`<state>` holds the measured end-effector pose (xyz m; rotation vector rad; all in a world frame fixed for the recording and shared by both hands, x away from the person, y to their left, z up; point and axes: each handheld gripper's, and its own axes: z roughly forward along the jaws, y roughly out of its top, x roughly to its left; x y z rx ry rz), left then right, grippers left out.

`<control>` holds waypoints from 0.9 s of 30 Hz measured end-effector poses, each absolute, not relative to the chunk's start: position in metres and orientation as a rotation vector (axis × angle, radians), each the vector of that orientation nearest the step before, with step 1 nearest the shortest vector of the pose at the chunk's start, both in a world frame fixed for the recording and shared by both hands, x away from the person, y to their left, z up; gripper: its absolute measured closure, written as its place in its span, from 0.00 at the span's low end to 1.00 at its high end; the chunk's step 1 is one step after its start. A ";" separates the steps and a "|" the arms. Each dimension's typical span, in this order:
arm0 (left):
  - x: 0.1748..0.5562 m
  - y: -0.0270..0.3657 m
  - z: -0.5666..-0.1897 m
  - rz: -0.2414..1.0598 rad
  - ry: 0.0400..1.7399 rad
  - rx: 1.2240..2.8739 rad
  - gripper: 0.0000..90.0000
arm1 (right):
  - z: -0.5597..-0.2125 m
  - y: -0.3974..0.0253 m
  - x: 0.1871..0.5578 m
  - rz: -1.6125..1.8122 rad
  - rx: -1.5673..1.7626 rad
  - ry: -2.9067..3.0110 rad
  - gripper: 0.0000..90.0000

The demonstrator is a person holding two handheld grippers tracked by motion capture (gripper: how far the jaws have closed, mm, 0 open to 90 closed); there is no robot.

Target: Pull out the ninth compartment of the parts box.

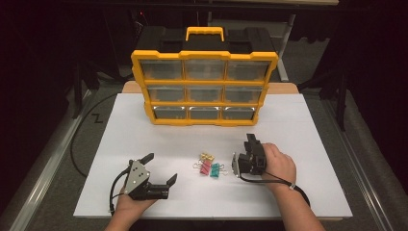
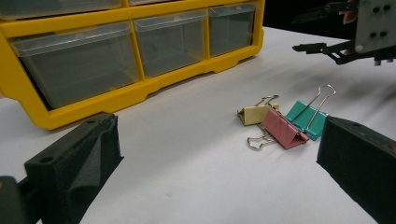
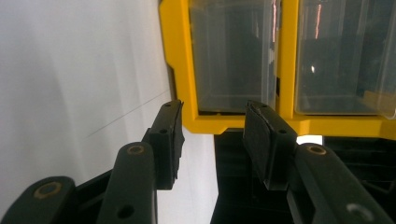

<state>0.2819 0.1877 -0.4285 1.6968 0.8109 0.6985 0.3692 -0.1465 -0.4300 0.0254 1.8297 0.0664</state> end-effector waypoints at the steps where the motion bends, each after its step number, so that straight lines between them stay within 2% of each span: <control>1: 0.282 0.188 -0.428 0.699 0.809 1.698 0.00 | -0.428 -0.146 0.372 0.065 0.015 1.830 0.65; 27: 0.281 0.189 -0.427 0.690 0.803 1.688 0.00 | -0.409 -0.124 0.423 0.047 0.032 1.809 0.66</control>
